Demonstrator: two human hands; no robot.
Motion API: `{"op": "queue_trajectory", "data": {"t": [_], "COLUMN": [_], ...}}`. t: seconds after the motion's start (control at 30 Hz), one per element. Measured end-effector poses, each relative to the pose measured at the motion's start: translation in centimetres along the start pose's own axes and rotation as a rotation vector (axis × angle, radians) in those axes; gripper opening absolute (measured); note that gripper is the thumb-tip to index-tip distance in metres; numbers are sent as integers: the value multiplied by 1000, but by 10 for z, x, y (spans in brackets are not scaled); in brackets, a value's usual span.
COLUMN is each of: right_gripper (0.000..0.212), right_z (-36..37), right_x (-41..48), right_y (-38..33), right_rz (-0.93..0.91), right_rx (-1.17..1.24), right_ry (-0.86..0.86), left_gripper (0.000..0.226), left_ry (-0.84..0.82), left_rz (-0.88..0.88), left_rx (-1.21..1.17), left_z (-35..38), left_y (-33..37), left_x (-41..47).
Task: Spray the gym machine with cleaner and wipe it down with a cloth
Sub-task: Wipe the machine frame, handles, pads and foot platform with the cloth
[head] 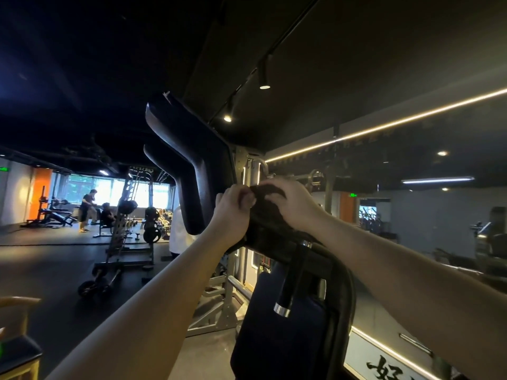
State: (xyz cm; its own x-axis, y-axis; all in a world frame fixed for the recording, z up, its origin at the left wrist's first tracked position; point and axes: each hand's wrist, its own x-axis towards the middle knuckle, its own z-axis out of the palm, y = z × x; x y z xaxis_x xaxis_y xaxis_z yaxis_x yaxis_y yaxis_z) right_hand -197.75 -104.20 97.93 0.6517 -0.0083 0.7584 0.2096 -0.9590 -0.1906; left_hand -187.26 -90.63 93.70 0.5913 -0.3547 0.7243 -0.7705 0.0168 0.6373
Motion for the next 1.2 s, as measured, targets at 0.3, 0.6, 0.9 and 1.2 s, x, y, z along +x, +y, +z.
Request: {"op": "queue_trajectory", "data": {"t": [0.3, 0.6, 0.9, 1.2], "right_gripper": [34, 33, 16, 27], "right_z": [-7, 3, 32, 17], "right_x": [-42, -111, -145, -177], "right_y": [48, 21, -2, -53], "right_rz": [33, 270, 558, 668], "right_rx": [-336, -214, 523, 930], "right_ry": [2, -272, -19, -217], "left_gripper": [28, 50, 27, 32], "left_ry": [33, 37, -141, -42], "left_rz": [73, -66, -175, -268], "left_rx": [85, -212, -325, -336], "left_z": [1, 17, 29, 21], "left_y": [3, -6, -10, 16], "left_x": [-3, -53, -165, -209]}}
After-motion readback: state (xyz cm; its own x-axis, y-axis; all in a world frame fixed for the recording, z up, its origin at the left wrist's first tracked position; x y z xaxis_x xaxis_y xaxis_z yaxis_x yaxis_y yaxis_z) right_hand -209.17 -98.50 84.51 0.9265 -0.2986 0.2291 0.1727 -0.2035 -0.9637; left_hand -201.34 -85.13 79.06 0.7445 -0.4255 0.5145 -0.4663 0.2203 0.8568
